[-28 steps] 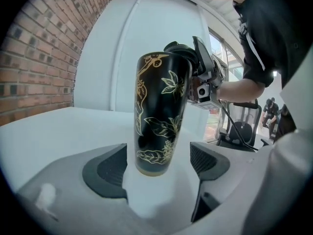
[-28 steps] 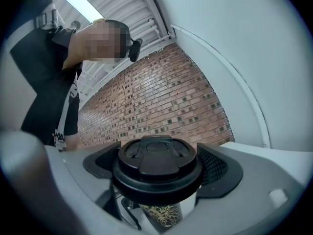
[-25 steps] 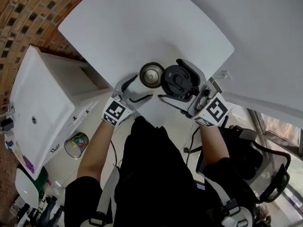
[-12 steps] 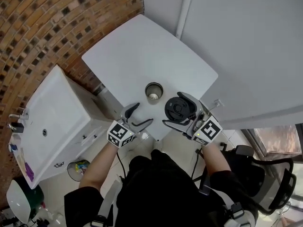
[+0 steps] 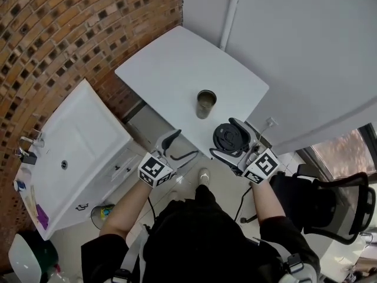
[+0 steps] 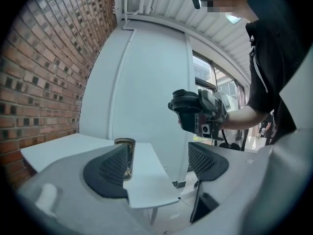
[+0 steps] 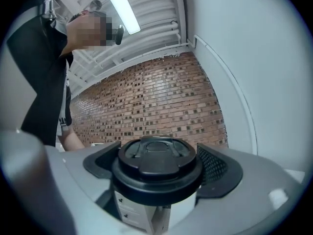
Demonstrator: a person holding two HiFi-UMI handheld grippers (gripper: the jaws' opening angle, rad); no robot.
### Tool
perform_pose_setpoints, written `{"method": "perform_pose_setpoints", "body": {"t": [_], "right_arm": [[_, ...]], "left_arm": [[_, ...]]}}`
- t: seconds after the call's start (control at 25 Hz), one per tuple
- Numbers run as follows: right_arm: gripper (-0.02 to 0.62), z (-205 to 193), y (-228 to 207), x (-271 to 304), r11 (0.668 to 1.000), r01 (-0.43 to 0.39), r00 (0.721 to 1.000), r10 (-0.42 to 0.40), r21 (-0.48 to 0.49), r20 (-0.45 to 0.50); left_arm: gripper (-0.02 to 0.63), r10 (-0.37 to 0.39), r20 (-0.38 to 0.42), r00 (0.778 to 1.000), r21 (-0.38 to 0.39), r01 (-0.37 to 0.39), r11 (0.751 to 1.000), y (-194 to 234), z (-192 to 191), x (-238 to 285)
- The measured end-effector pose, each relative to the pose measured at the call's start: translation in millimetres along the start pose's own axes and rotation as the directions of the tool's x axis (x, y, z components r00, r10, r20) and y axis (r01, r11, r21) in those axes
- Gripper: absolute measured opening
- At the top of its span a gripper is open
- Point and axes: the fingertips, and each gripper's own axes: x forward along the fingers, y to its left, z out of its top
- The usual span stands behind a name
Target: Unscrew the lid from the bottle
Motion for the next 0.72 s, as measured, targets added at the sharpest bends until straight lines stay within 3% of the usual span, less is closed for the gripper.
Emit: {"method": "perform_pose_setpoints", "body": {"t": [0.2, 0.24, 0.28, 0.32, 0.56, 0.72], "right_arm": [[0.480, 5, 51, -5, 0.998, 0.060, 0.998, -0.060, -0.006, 0.000], [0.480, 7, 61, -7, 0.998, 0.067, 0.998, -0.067, -0.017, 0.001], [0.480, 9, 70, -9, 0.997, 0.074, 0.997, -0.074, -0.032, 0.000], [0.480, 10, 78, -10, 0.996, 0.080, 0.997, -0.080, -0.049, -0.003], [0.480, 16, 96, -30, 0.990, 0.081, 0.996, -0.086, -0.115, -0.037], [0.480, 19, 89, -47, 0.989, 0.083, 0.995, -0.089, -0.120, -0.046]], "left_arm": [[0.388, -0.081, -0.001, 0.997, 0.019, 0.081, 0.997, -25, 7, -40], [0.288, -0.082, 0.004, 0.997, 0.021, 0.082, 0.996, -28, 9, -47], [0.088, -0.071, 0.009, 0.997, 0.024, 0.071, 0.997, -30, 11, -54], [0.002, -0.057, 0.012, 0.998, 0.026, 0.057, 0.998, -31, 12, -59], [0.002, -0.110, 0.011, 0.994, 0.057, 0.109, 0.992, -55, 18, -67], [0.002, -0.093, 0.075, 0.993, 0.007, 0.092, 0.996, -55, 39, -70]]}}
